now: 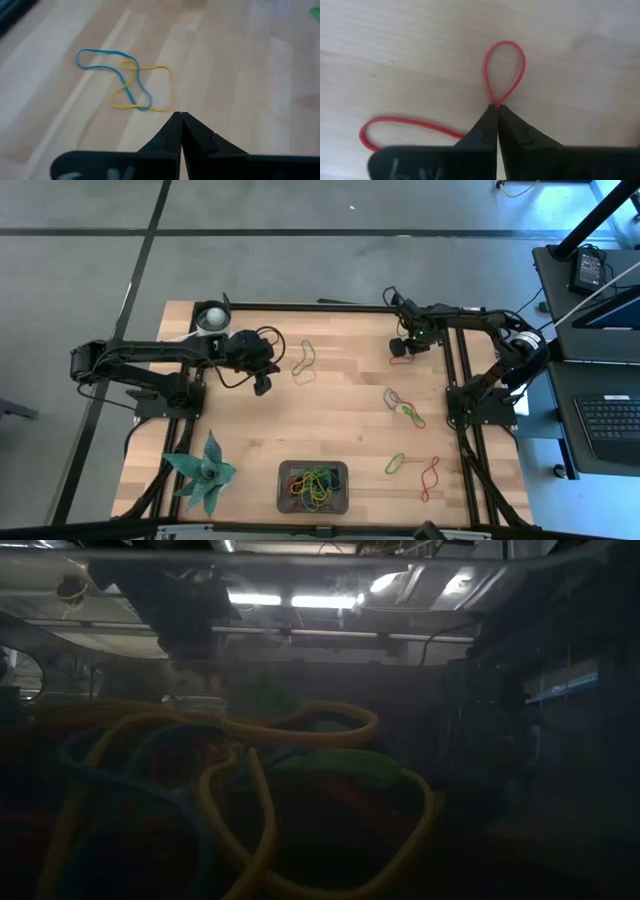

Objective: Pick and place rubber bands into bin
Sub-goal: Put the red rubber band into the black bin

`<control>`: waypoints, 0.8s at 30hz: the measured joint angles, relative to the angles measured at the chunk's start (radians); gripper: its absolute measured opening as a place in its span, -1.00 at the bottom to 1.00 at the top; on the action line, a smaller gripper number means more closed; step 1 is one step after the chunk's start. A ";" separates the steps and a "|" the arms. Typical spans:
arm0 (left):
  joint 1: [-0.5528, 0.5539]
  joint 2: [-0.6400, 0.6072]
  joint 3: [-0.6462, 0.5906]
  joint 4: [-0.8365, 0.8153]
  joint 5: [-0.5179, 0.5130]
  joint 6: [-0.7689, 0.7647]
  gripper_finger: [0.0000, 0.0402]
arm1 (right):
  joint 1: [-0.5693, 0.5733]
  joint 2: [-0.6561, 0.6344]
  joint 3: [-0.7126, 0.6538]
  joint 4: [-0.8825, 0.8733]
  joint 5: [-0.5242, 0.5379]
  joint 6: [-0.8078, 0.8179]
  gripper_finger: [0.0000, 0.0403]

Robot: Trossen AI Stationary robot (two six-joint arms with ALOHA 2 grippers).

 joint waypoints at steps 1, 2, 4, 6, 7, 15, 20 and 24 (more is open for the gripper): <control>0.000 0.000 0.000 0.000 0.018 0.000 -0.99 | 0.003 -0.005 -0.003 0.000 0.000 -0.007 -0.96; 0.000 0.000 0.000 0.000 0.042 0.000 -0.99 | 0.007 -0.011 -0.006 0.001 0.000 -0.011 -0.96; 0.000 0.000 0.000 0.000 0.086 0.000 -0.98 | 0.014 -0.031 -0.013 0.003 0.000 -0.013 -0.98; -0.001 0.000 0.000 -0.001 0.113 -0.006 -0.98 | 0.020 -0.062 -0.020 0.005 -0.001 -0.014 -0.99; -0.001 0.000 0.000 -0.002 0.117 -0.007 -0.98 | 0.024 -0.084 -0.022 0.005 -0.001 -0.019 -0.98; 0.000 0.000 0.000 0.003 0.054 0.009 -0.98 | 0.058 -0.305 -0.025 -0.096 -0.025 0.020 -0.99; 0.001 0.000 0.000 0.000 -0.018 0.100 -0.98 | 0.126 -0.424 -0.022 -0.103 -0.028 0.133 -0.99; 0.001 0.000 0.000 0.000 0.065 0.202 -0.98 | 0.210 -0.484 -0.021 -0.096 -0.043 0.238 -0.99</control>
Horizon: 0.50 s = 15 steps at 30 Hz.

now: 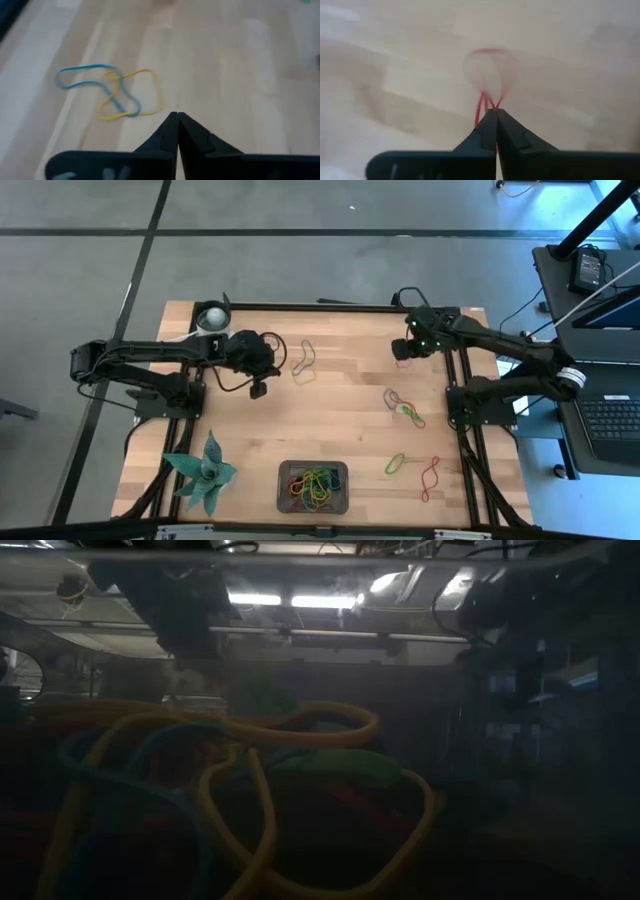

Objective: Pick and place rubber bands into bin
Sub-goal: Put the red rubber band into the black bin

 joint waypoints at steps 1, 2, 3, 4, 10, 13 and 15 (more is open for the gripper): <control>0.000 0.000 0.000 0.000 0.019 0.009 -0.98 | 0.023 -0.011 0.000 0.009 0.001 0.028 -0.99; 0.000 0.000 0.000 0.000 0.030 0.015 -0.98 | 0.045 -0.019 0.000 0.025 0.001 0.056 -0.99; 0.000 0.000 0.000 0.002 0.029 0.015 -0.98 | 0.069 -0.025 0.000 0.048 0.006 0.084 -0.99; 0.000 0.000 0.000 0.006 0.019 0.004 -0.98 | 0.093 -0.029 0.000 0.071 0.006 0.110 -1.00; -0.001 0.000 0.000 0.016 -0.148 -0.147 -0.98 | 0.226 -0.029 0.001 0.290 0.009 0.233 -1.00; -0.001 0.000 0.000 0.016 -0.110 -0.095 -0.98 | 0.273 -0.029 0.002 0.380 0.020 0.280 -1.00; -0.002 0.000 0.000 0.015 0.008 -0.012 -0.98 | 0.295 -0.029 0.003 0.419 0.024 0.293 -1.00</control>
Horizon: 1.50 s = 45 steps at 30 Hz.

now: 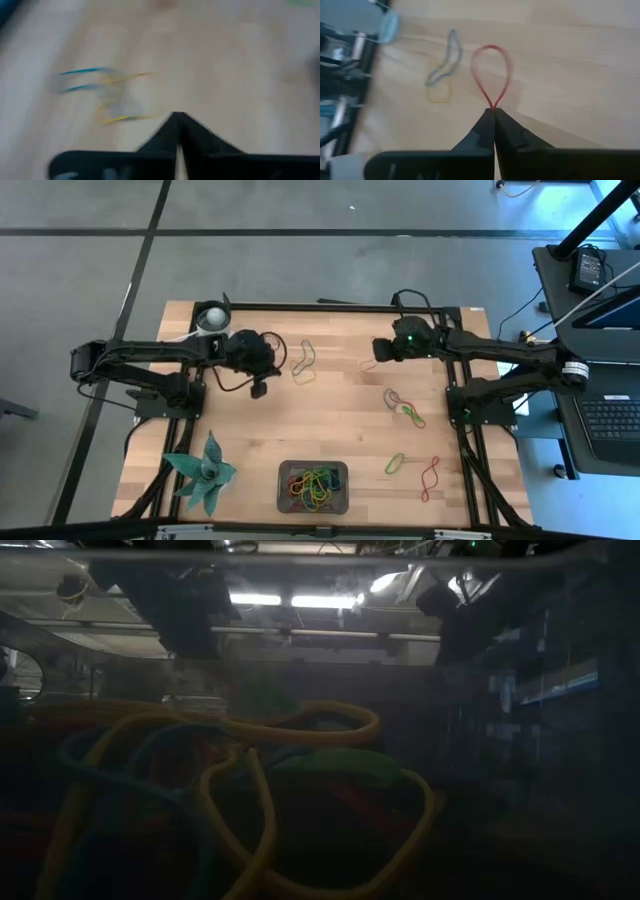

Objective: Pick and place rubber bands into bin
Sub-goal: Put the red rubber band into the black bin

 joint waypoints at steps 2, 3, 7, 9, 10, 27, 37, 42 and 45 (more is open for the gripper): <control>0.000 0.000 0.000 0.001 0.103 0.054 -0.98 | 0.018 0.000 0.000 0.030 0.002 0.017 -1.00; 0.000 0.000 0.000 0.003 0.138 0.066 -0.98 | 0.027 0.000 0.000 0.039 0.004 0.019 -1.00; 0.000 0.000 0.000 0.033 0.134 0.008 -0.98 | 0.066 0.000 0.000 0.081 0.005 0.025 -1.00; 0.003 0.000 0.000 0.050 0.071 -0.009 -0.98 | 0.086 0.000 0.000 0.089 0.018 0.036 -1.00; 0.004 0.000 0.000 0.053 0.040 -0.004 -0.98 | 0.096 0.000 0.000 0.090 0.025 0.037 -1.00; 0.003 0.006 0.000 0.111 -0.102 0.065 -0.98 | 0.257 0.006 0.055 0.177 0.037 -0.176 -1.00; 0.003 0.006 0.000 0.089 -0.102 0.059 -0.98 | 0.463 0.143 0.432 0.087 0.095 -0.493 -1.00; 0.003 0.005 0.000 0.058 -0.107 0.048 -0.98 | 0.567 0.346 0.724 -0.136 0.128 -0.544 -1.00; 0.003 0.005 0.000 0.041 -0.109 0.048 -0.98 | 0.614 0.480 0.895 -0.276 0.127 -0.532 -1.00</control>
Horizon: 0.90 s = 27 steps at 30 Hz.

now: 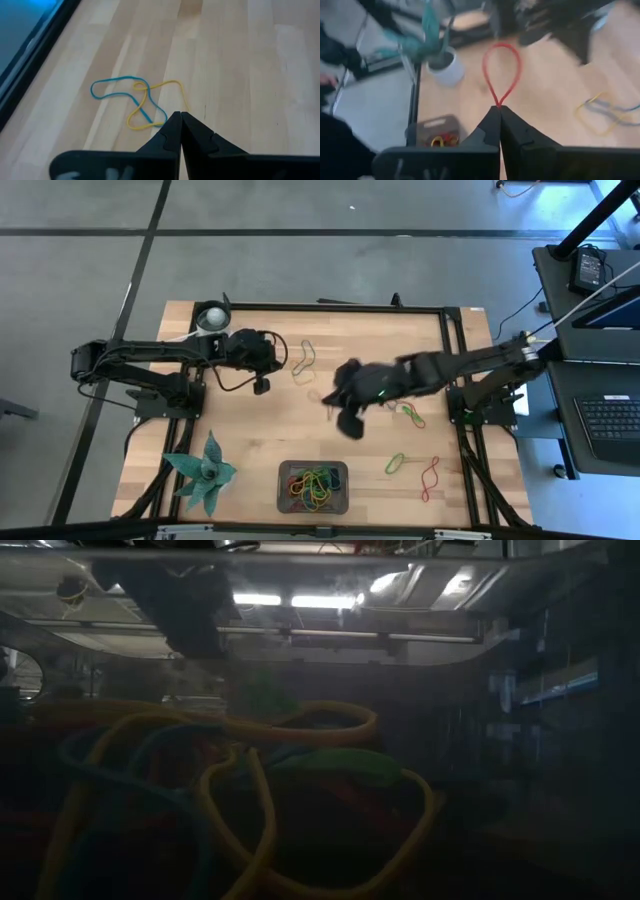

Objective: Pick and place rubber bands into bin
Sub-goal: Put the red rubber band into the black bin

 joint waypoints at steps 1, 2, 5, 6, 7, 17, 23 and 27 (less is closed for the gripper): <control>0.000 0.000 0.000 -0.004 0.000 0.000 -0.98 | 0.015 0.044 0.052 -0.042 0.000 0.012 -1.00; 0.000 0.000 0.000 -0.009 0.000 -0.001 -0.98 | 0.027 0.088 0.103 -0.083 -0.001 0.025 -1.00; 0.000 0.000 0.000 -0.027 0.000 -0.001 -0.98 | 0.062 0.206 0.237 -0.180 -0.037 0.076 -1.00; 0.000 0.000 0.000 -0.032 0.000 -0.002 -0.98 | 0.072 0.241 0.276 -0.206 -0.053 0.093 -1.00; 0.000 0.000 0.000 -0.037 0.000 -0.003 -0.98 | 0.083 0.274 0.309 -0.239 -0.074 0.105 -1.00; 0.000 0.000 0.000 -0.077 0.000 -0.010 -0.98 | 0.190 0.483 0.383 -0.374 -0.164 0.208 -1.00; 0.000 0.000 0.000 -0.076 0.000 0.027 -0.98 | 0.212 0.592 0.382 -0.353 -0.192 0.240 -1.00; 0.000 0.000 0.000 -0.076 0.000 0.035 -0.98 | 0.211 0.652 0.380 -0.340 -0.219 0.269 -1.00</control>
